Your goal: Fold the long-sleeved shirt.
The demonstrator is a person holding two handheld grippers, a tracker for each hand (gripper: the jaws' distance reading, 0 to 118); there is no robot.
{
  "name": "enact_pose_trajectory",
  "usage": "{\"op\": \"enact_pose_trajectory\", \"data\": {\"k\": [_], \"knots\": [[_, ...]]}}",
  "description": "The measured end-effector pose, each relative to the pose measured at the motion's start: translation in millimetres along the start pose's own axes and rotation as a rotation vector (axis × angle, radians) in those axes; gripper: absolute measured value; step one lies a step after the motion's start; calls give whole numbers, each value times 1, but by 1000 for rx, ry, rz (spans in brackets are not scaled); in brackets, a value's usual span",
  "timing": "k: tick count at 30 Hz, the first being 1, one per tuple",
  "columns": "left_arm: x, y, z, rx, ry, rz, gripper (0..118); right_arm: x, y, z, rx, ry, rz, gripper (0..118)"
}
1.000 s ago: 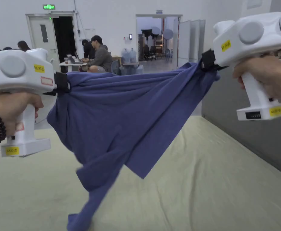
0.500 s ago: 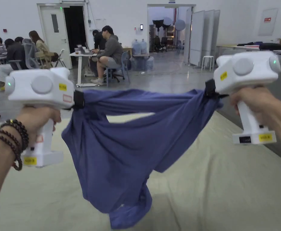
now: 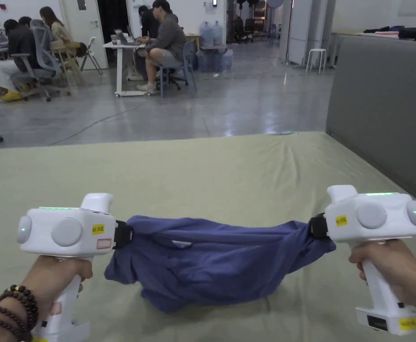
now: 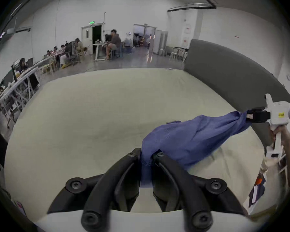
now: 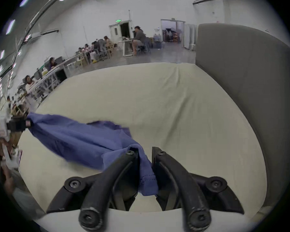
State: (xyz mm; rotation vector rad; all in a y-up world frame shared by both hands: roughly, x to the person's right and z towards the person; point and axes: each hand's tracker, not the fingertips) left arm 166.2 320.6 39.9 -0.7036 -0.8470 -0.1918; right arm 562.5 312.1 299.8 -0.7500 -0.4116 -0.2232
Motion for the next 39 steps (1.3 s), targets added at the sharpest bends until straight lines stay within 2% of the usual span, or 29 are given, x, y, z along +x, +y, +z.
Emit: {"op": "enact_pose_trajectory", "data": {"k": [3,5,7,10,12,15,18,19,20,21,22,25,26,27,29,30,31,32,33,34,36,39], "knots": [[7,-41,38,-20,-51,11,7,-5,-47,29,-26,5,81,10],[17,-80,56,-68,-66,-44,7,-14,-87,47,-48,8,103,10],[24,-127,70,-136,-60,-115,7,-18,-131,60,-120,32,153,10],[34,-192,84,-263,-106,-107,7,-25,-189,74,-230,40,217,10],[42,-225,92,-338,-152,-112,7,-30,-219,84,-279,43,239,10],[51,-265,101,-450,-142,-226,6,-34,-253,92,-354,52,269,10],[46,-280,103,-449,-144,-201,5,-38,-266,89,-354,45,263,10],[42,-280,105,-443,-159,-185,5,-40,-265,88,-352,39,252,14],[39,-278,108,-417,-165,-169,5,-37,-263,89,-339,35,240,28],[36,-275,113,-364,-155,-149,10,-38,-261,92,-319,24,221,66],[33,-271,119,-331,-158,-138,31,-38,-258,95,-307,24,218,99],[22,-248,140,-268,-181,-110,71,-31,-243,116,-268,19,210,116],[26,-243,146,-252,-169,-111,106,-30,-236,123,-226,24,208,118],[22,-236,157,-168,-176,-94,118,-27,-229,129,-207,6,193,118],[36,-222,171,-139,-125,-110,118,-24,-218,138,-166,-28,149,117],[60,-213,185,-136,-98,-104,118,-24,-213,143,-140,-24,111,107],[65,-210,190,-125,-66,-90,109,-25,-211,147,-119,-15,88,76],[71,-208,195,-99,-68,-79,78,-23,-208,148,-115,-8,67,22],[61,-214,181,-89,-55,-80,0,-25,-211,145,-144,-28,31,0],[45,-221,162,-92,0,-94,0,-25,-210,145,-137,-26,42,0],[47,-219,156,-124,-24,-72,0,-26,-211,141,-154,3,86,0],[38,-225,145,-129,-20,-28,0,-26,-210,143,-154,16,92,0]]}}
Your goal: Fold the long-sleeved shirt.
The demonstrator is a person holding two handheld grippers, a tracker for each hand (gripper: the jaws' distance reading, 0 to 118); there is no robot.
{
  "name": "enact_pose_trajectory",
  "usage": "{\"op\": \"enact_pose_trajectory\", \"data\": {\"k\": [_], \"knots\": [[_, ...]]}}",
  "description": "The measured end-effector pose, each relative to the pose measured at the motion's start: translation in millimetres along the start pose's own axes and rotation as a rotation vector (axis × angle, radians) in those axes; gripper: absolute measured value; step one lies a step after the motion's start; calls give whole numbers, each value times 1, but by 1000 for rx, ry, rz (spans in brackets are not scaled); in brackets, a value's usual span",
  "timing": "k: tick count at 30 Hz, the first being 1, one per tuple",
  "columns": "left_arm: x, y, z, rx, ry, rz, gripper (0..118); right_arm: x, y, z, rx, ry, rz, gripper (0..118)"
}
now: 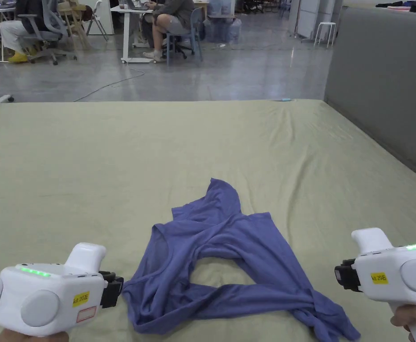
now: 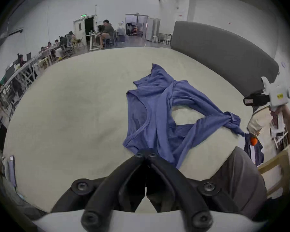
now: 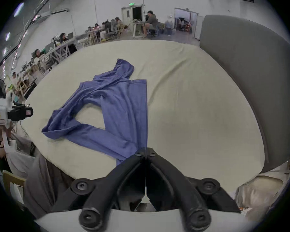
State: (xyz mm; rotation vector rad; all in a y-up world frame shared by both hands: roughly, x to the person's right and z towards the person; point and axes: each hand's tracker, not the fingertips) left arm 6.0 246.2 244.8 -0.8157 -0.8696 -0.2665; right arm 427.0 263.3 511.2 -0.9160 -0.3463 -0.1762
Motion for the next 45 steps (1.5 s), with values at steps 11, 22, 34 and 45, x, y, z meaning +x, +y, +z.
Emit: {"op": "enact_pose_trajectory", "data": {"k": [11,22,34,45], "knots": [[-14,-27,-90,-153,146,58,116,-3,9,-17,-21,14,33,0],[15,-10,-117,-180,94,11,29,-5,97,-93,-42,9,83,6],[-7,8,-103,-187,-4,104,0,0,238,-268,-244,-42,64,85],[-9,12,-120,-238,6,141,0,-36,227,-287,-345,-128,146,0]]}}
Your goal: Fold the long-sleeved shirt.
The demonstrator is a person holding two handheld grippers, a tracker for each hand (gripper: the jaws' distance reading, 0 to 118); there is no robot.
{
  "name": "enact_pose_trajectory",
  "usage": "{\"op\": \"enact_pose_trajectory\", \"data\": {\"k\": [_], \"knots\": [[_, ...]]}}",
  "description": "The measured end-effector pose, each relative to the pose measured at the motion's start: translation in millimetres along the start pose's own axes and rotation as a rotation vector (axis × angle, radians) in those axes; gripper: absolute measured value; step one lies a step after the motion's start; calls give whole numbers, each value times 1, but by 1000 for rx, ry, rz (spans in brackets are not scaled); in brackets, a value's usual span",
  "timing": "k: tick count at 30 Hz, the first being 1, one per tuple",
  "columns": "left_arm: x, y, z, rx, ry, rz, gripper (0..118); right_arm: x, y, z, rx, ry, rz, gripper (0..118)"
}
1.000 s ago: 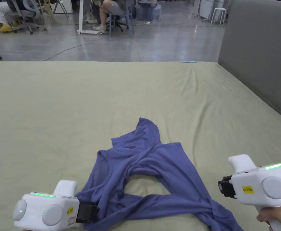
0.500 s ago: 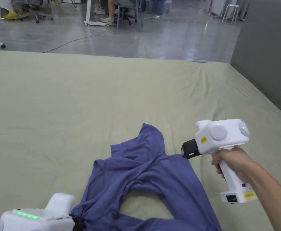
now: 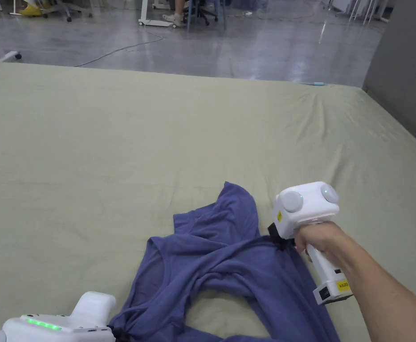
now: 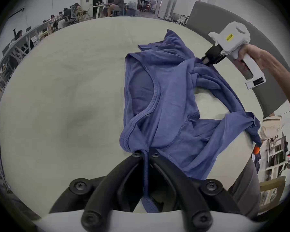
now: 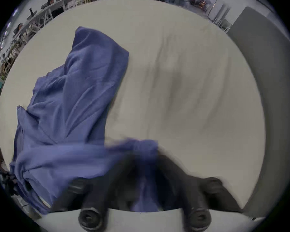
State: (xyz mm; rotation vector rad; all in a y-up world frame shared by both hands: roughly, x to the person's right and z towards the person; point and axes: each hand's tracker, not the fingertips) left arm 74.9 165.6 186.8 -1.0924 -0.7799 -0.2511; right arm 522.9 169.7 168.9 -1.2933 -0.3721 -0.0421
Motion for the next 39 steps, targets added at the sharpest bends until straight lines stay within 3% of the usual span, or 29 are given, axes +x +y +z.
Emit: {"op": "enact_pose_trajectory", "data": {"k": [1,2,4,9,15,21,27,30,34,39], "knots": [[1,2,2,3,4,-1,0,0,-4,6,15,-57,25,0],[3,2,6,13,9,-3,0,4,-8,11,1,-13,37,0],[0,12,17,34,2,-3,0,15,-13,28,6,54,-3,0],[-12,64,74,230,-5,19,0,66,-14,123,224,29,-80,0],[-18,182,161,475,13,33,0,121,11,265,476,-41,-123,0],[-5,319,248,675,36,43,0,144,59,400,700,-62,-158,0],[11,434,331,810,112,93,0,151,119,499,848,-163,-211,0],[17,463,359,853,184,90,0,153,136,527,905,-158,-258,0],[27,475,386,916,227,90,0,153,149,540,924,-165,-262,0],[31,475,380,906,243,53,0,153,152,516,917,-132,-284,0]]}}
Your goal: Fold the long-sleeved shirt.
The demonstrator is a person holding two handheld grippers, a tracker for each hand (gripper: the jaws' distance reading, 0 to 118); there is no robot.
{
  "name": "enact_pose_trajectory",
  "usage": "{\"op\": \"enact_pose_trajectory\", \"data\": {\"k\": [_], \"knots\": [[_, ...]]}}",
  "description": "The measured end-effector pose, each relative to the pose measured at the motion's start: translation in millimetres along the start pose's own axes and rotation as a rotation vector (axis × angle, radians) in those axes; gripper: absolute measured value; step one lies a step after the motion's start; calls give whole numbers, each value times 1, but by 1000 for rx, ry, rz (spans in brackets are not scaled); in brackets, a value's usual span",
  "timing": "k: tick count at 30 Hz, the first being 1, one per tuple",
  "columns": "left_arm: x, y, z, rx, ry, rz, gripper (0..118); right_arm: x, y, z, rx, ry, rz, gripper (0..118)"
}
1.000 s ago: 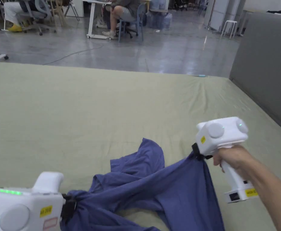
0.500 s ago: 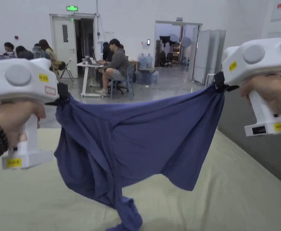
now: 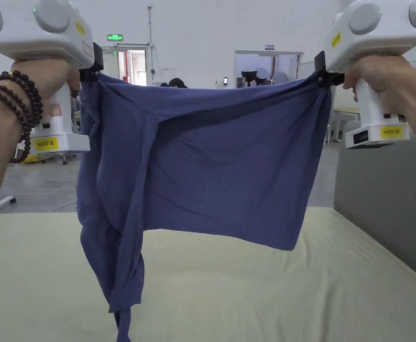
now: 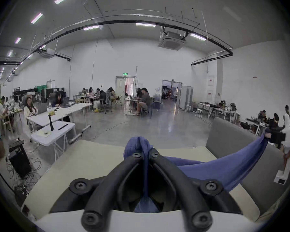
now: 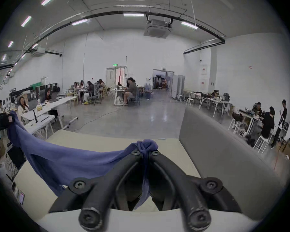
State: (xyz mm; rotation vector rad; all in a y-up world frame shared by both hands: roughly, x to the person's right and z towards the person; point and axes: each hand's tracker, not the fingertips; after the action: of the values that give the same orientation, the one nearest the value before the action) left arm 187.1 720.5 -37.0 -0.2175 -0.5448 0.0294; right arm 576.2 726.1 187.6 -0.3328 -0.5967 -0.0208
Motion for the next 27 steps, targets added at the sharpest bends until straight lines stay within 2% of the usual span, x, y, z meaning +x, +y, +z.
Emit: {"op": "enact_pose_trajectory", "data": {"k": [4,9,11,13,17,21,24,27], "knots": [[-4,-51,-19,-73,-11,-8,0,-1,-50,-30,-61,26,-18,0],[-10,-172,-51,-202,11,-5,0,-7,-163,-81,-217,61,-47,0],[-15,-218,-61,-224,11,26,0,-9,-203,-94,-241,64,-70,0],[-19,-256,-66,-321,7,53,0,-9,-239,-98,-269,83,-93,0],[-32,-290,-50,-346,-11,88,0,2,-275,-96,-310,89,-48,0],[-42,-300,7,-298,-60,100,0,17,-300,-44,-278,134,-18,0],[-47,-319,60,-356,-66,74,0,20,-335,7,-275,165,61,0],[-49,-363,118,-415,-102,-2,0,17,-391,58,-326,198,68,0]]}}
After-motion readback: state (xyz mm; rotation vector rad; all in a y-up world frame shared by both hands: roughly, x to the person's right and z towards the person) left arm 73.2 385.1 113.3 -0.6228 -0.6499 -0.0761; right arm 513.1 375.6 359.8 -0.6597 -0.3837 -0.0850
